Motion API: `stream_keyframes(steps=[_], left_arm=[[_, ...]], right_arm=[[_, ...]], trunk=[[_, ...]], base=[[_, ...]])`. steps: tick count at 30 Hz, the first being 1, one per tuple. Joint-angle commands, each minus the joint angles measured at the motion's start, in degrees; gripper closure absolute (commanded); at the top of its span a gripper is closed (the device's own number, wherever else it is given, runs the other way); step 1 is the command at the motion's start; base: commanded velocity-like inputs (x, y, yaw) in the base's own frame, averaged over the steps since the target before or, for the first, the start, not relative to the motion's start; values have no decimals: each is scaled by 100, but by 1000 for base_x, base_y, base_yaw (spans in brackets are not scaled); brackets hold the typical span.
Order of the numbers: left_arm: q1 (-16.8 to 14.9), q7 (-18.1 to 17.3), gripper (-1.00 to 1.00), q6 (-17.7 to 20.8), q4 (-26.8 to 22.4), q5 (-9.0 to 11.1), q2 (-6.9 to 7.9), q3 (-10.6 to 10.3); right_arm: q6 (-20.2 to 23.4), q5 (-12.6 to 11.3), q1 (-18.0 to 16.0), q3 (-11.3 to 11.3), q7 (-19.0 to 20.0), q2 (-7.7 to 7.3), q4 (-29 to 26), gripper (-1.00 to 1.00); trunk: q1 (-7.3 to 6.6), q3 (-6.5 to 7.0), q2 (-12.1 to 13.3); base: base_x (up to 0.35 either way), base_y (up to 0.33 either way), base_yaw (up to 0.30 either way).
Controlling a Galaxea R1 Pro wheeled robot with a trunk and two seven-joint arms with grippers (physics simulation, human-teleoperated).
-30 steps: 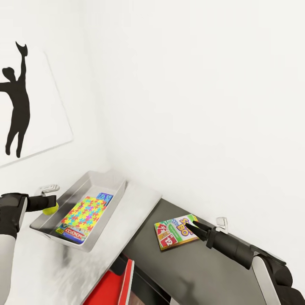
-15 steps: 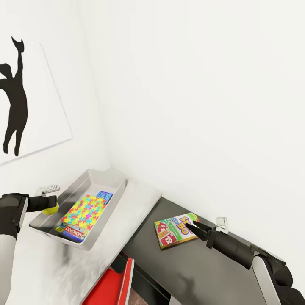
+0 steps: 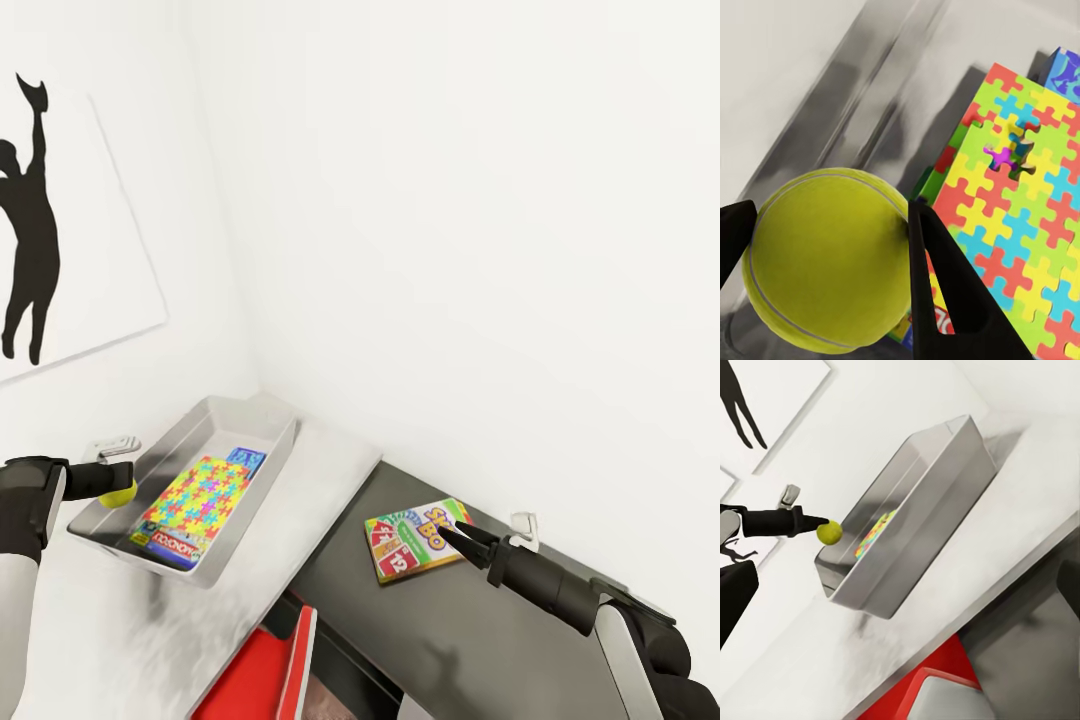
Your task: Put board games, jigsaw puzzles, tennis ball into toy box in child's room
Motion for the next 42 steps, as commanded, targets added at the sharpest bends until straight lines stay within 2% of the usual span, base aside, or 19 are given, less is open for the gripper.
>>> stream_keyframes(steps=[1,25,26,42], left_arm=[[-7,-57,100,10,-5,-66,-3,15],[-7,-52,100,9,-5,-57,-5,15],[-7,-52,-100,9,-5,-55,-5,15],[-7,-105,-100,7,-5,-20,4,17]], right_arm=[[35,-22,-5,-4,6,-1,-1,-100],[35,-22,-5,-4,-1,-1,-1,-100],[35,-22,-5,-4,-1,-1,-1,-100],[35,-22,-5,-4,6,-1,-1,-100]], trunk=[[3,-18,-13],[3,-67,-13],[3,-67,-13],[3,-62,-13]], base=[[0,0,0],[0,0,0],[0,0,0],[0,0,-3]])
